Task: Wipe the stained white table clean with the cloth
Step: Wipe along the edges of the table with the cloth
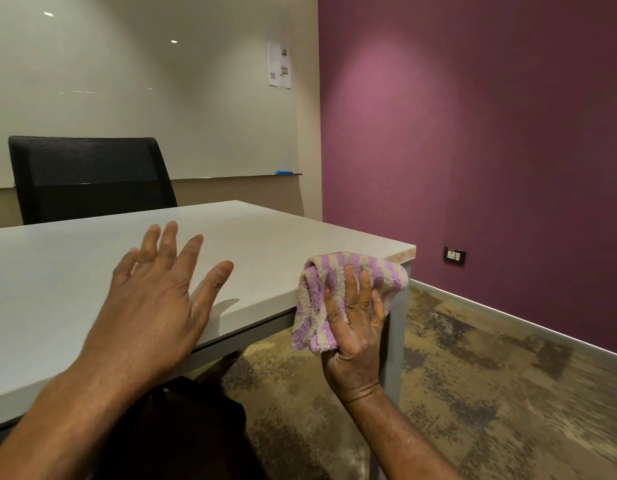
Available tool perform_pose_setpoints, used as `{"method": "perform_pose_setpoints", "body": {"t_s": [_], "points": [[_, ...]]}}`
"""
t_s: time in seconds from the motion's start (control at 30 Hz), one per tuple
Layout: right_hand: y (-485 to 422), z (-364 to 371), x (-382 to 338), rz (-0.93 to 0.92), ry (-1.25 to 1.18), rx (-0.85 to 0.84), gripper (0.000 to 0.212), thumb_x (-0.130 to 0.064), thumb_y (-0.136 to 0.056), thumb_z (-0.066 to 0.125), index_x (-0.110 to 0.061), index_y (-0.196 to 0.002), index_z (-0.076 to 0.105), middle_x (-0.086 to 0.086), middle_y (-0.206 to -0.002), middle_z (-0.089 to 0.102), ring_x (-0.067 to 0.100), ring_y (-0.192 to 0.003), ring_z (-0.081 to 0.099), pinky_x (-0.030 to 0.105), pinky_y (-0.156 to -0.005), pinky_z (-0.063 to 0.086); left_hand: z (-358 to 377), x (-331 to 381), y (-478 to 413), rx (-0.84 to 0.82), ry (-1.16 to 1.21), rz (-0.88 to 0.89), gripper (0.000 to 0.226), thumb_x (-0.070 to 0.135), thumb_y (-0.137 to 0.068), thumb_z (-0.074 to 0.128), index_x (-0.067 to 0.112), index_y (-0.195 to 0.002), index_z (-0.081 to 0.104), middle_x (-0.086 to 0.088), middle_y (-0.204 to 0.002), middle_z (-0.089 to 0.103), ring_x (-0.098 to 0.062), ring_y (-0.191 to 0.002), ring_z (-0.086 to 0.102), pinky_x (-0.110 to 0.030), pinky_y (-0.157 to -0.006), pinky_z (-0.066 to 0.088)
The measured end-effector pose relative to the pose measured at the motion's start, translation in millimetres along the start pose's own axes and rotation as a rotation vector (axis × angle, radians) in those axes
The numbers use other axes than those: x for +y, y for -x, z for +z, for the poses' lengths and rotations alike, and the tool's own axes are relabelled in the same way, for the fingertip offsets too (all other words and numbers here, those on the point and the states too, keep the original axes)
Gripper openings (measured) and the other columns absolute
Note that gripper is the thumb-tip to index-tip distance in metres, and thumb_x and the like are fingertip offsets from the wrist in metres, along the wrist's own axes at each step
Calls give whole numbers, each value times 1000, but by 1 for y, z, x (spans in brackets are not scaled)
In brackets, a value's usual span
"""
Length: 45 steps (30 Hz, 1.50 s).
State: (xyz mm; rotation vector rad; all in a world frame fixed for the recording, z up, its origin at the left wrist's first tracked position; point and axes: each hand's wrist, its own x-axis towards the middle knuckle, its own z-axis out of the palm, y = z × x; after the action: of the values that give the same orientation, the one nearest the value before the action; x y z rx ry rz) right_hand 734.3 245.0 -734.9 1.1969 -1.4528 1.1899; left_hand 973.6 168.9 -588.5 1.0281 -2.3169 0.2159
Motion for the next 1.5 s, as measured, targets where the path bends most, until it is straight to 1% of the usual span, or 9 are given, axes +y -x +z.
{"method": "perform_pose_setpoints", "body": {"t_s": [0.1,0.23,0.53,0.63,0.8,1.03,1.2,1.33,1.5], "points": [[3,3,21,56,15,45,106,12,-77,73,-30,-161,26,6,-172,15,40,-157,17,61,-125,15,1,-15,-1,39,-52,-42,102,83,-79,-17,30,-161,10,-4,-171,-1,-18,-157,-8,-43,-125,-1],[1,7,40,125,11,82,66,-21,-100,57,-26,-160,30,11,-171,17,40,-158,15,63,-124,19,9,-25,-1,80,-59,-39,97,82,-87,-8,26,-160,21,-8,-170,10,-23,-158,2,-47,-125,5],[-9,1,64,281,77,70,76,-13,-96,49,-31,-163,17,13,-170,22,34,-160,10,59,-127,13,26,-35,-5,171,-61,7,86,77,-95,7,23,-157,33,-11,-167,22,-28,-156,14,-51,-123,13],[-12,-1,69,374,90,57,71,-8,-92,44,-19,-161,28,13,-170,23,31,-160,9,65,-125,15,29,-37,-7,186,-56,25,84,76,-95,11,23,-157,33,-11,-167,22,-28,-156,15,-51,-123,13],[-25,-5,74,510,108,86,81,17,-79,55,-8,-155,41,11,-168,27,31,-159,14,63,-125,18,40,-44,-11,217,-56,25,78,74,-97,17,25,-155,33,-10,-166,26,-28,-155,19,-52,-121,17],[-38,-11,77,696,67,32,76,11,-84,60,-14,-154,43,2,-170,21,26,-157,20,49,-129,15,53,-54,-18,230,-35,23,76,72,-98,23,24,-157,26,-8,-166,28,-28,-154,21,-54,-119,19],[-55,-19,81,838,45,-2,73,10,-90,53,-18,-156,41,-1,-170,24,26,-154,26,51,-120,37,48,-49,-16,209,-20,10,75,73,-98,20,25,-155,33,-11,-164,31,-31,-153,23,-56,-119,22],[-67,-21,80,900,16,-4,70,10,-92,48,-16,-157,39,2,-166,35,29,-145,41,53,-108,50,40,-43,-13,180,-32,0,78,73,-98,16,22,-153,39,-14,-163,33,-33,-152,27,-56,-118,24],[-81,-22,84,1065,-35,35,52,3,-96,48,-14,-145,53,9,-131,67,28,-114,64,47,-93,57,34,-38,-11,148,-22,-6,88,76,-95,9,19,-154,40,-15,-164,31,-33,-153,25,-55,-120,23]]}}
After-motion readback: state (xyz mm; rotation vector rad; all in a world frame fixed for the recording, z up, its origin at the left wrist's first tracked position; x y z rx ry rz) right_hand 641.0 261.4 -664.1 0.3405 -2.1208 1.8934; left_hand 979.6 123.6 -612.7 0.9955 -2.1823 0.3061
